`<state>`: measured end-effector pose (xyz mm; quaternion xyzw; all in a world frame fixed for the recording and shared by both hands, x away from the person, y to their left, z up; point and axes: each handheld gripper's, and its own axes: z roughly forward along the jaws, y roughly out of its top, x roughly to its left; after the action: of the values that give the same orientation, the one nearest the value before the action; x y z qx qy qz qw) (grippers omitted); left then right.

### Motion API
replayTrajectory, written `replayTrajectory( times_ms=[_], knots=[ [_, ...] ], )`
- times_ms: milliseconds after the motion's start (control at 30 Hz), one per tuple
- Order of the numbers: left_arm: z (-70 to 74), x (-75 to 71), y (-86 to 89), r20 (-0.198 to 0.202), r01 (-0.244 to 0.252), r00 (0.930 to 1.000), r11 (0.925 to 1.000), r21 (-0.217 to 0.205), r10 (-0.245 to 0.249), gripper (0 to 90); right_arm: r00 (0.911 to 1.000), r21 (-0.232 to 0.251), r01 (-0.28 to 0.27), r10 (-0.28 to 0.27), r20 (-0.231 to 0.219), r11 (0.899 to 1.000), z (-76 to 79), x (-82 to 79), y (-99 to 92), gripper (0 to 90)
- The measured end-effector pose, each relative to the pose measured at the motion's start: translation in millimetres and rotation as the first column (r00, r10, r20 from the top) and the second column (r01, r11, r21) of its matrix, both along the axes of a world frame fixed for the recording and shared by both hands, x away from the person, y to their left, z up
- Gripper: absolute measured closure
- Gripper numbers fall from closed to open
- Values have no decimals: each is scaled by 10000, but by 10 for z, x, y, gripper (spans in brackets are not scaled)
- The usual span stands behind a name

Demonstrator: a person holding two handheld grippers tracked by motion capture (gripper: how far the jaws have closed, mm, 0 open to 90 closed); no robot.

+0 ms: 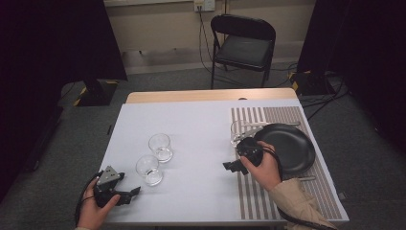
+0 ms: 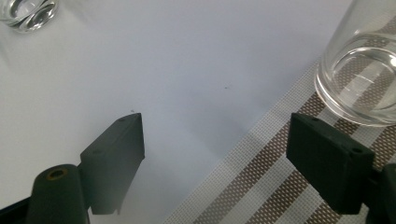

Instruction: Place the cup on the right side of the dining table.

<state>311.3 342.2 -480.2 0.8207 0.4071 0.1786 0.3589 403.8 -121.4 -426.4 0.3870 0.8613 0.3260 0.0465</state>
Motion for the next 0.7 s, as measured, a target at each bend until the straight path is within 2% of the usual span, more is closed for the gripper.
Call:
replayTrajectory(
  times_ms=[700],
  knots=[
    [0, 0, 0, 1, -1, 10000, 10000, 3, 1, 122, 9997, 41, -178, 179, -153, 9998, -76, -64, -20, 180]
  ],
)
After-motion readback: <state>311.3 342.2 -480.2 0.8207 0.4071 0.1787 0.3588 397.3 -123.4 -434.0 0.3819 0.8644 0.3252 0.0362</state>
